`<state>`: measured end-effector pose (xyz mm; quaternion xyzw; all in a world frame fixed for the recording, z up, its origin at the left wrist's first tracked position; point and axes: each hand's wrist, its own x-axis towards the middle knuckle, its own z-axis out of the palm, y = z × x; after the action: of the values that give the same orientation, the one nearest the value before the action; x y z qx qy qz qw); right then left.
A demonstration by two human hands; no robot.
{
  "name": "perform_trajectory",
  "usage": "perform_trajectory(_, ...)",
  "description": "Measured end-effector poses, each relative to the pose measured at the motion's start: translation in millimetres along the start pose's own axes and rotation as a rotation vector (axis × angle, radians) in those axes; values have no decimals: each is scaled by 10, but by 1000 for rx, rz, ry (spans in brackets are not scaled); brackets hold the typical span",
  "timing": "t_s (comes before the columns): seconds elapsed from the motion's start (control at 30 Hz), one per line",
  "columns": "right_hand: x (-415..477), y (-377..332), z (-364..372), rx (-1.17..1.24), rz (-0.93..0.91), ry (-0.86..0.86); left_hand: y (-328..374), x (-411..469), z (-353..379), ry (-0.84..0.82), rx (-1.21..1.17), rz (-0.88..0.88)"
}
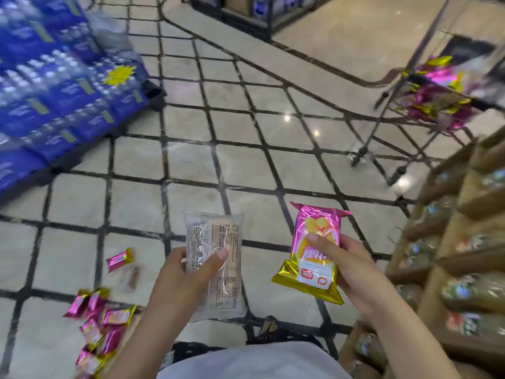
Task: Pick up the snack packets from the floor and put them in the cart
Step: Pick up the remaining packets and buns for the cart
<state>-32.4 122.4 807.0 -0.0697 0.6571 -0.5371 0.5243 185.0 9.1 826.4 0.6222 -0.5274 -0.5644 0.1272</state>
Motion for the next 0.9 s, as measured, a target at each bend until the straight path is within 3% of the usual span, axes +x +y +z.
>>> perform_trajectory(0.17,236,-116,-577,102,47,124,391,321,617,-102,70,28)
perform_trajectory(0.47,970,-574,-991,232,68,283,1160,1243,1273,-222,157,62)
perform_trajectory(0.9,2561,-2085,-1207,359,-34,464,3246,3092,2120,-438,306,187)
